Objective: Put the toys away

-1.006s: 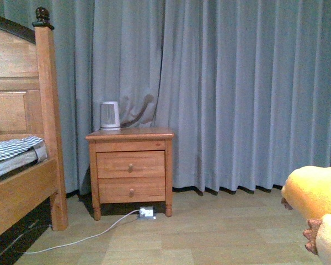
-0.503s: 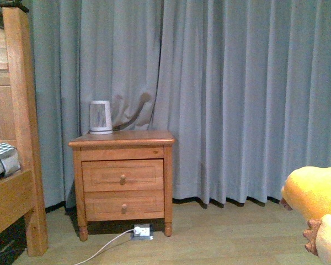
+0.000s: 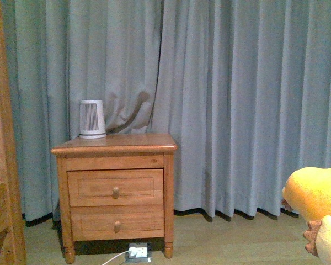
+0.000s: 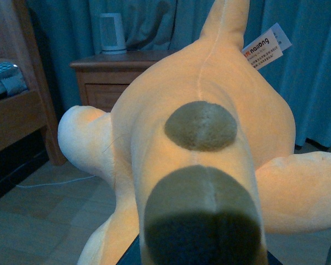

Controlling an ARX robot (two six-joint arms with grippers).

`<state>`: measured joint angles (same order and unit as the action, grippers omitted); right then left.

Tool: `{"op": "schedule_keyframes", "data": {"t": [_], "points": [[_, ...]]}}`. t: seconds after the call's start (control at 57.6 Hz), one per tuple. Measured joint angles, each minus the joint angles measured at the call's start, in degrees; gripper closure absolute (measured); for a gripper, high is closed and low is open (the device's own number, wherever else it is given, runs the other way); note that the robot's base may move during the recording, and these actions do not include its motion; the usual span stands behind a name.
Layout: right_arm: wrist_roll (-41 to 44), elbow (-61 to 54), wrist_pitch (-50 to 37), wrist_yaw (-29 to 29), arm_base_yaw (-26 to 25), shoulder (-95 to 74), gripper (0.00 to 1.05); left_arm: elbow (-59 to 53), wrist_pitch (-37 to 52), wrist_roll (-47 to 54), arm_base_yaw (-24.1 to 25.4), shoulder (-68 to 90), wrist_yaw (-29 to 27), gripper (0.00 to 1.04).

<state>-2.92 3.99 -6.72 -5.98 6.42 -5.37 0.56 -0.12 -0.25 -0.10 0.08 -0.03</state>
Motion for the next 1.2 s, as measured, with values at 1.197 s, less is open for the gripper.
{"op": "schedule_keyframes", "data": {"t": [1.197], "points": [[0.0, 0.0, 0.0, 0.3, 0.1, 0.0, 0.95, 0.0, 0.0, 0.0, 0.1, 0.0, 0.0, 0.06]]}}
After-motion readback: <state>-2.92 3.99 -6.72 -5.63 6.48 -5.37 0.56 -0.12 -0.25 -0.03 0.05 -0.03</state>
